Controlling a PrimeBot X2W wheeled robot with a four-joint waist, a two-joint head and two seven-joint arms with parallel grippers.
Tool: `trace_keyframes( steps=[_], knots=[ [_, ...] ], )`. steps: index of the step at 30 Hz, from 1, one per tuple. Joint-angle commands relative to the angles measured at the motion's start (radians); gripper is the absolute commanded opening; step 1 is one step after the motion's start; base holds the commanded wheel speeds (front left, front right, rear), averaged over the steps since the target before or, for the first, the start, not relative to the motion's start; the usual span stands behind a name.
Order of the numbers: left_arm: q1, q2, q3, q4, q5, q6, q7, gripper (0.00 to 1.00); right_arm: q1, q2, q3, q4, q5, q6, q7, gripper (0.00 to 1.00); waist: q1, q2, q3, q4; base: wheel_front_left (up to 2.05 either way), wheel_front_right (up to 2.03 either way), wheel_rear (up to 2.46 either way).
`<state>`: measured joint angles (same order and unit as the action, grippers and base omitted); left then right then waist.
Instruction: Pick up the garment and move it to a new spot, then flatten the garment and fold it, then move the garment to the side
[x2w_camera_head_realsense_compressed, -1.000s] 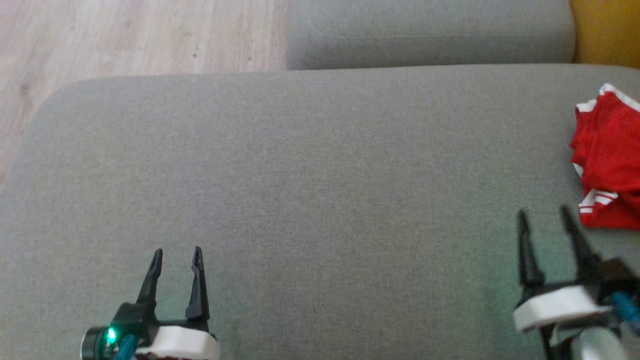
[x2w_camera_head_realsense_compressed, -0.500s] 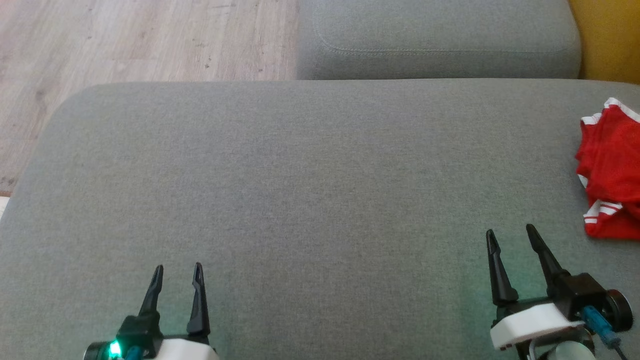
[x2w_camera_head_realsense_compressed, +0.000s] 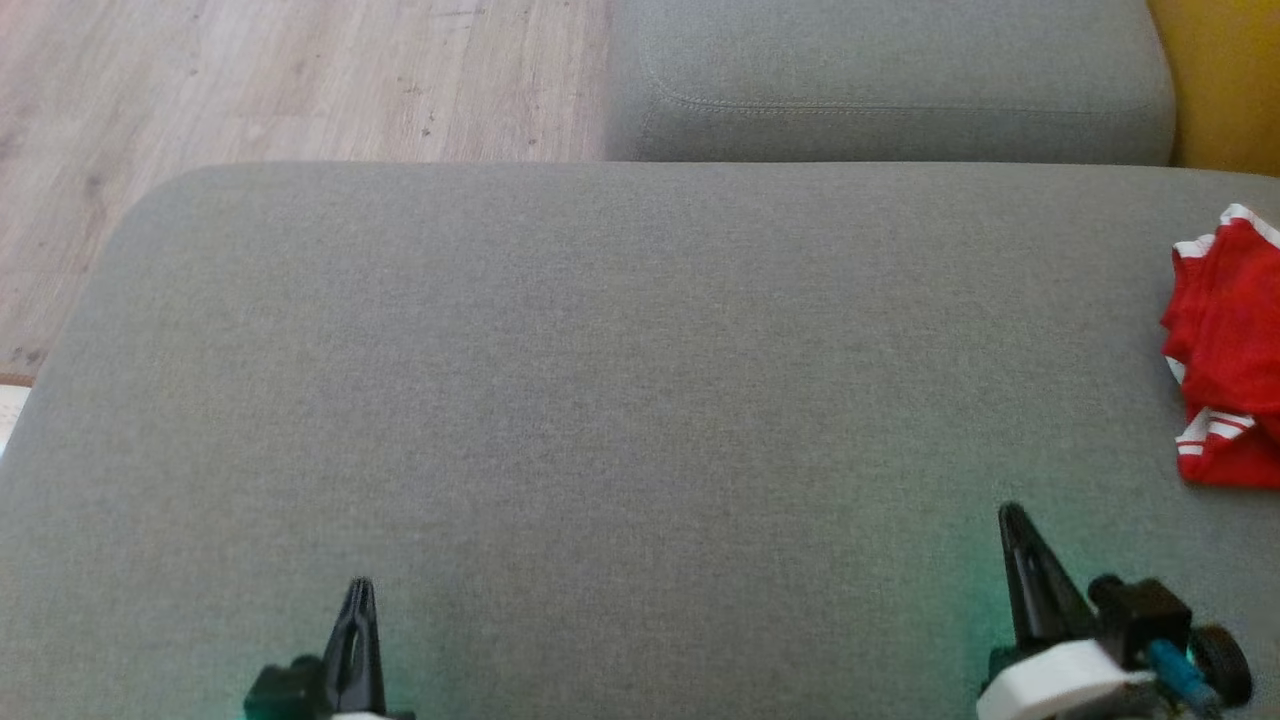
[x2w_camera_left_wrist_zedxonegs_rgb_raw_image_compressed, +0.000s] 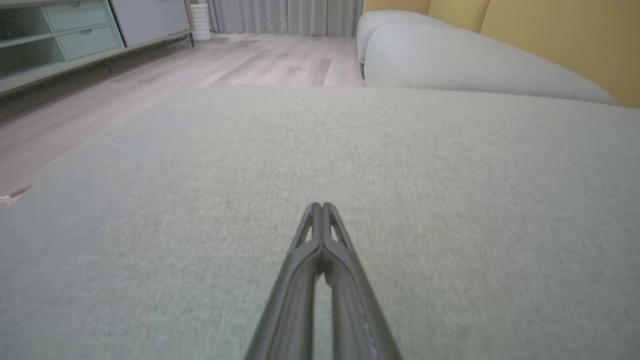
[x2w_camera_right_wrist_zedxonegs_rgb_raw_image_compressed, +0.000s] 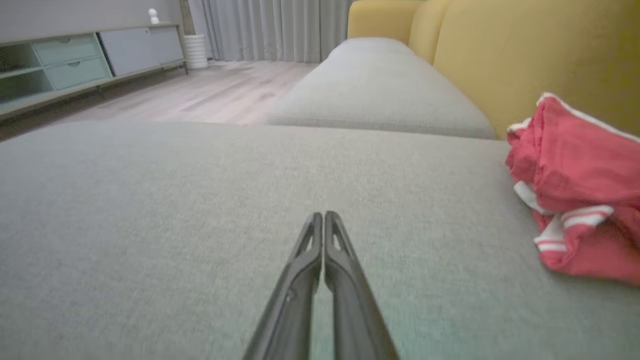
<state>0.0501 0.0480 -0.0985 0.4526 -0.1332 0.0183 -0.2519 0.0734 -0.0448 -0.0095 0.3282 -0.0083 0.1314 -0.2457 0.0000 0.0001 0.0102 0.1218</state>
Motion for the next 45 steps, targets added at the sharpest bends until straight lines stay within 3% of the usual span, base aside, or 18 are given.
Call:
trace_keyframes(
  steps=[1,45],
  knots=[
    [-0.018,0.0,0.007,-0.018,-0.024,-0.002,0.006,0.0,-0.017,0.0,-0.006,-0.02,0.026,0.0,0.008,0.0,0.0,-0.0001,0.0,-0.002,0.0,0.0,0.0],
    [-0.065,0.001,0.077,-0.086,-0.532,-0.054,0.13,0.0,-0.072,-0.002,-0.039,-0.045,0.583,0.0,0.13,0.0,0.0,-0.0001,-0.003,-0.044,0.0,0.0,0.0]
  ],
)
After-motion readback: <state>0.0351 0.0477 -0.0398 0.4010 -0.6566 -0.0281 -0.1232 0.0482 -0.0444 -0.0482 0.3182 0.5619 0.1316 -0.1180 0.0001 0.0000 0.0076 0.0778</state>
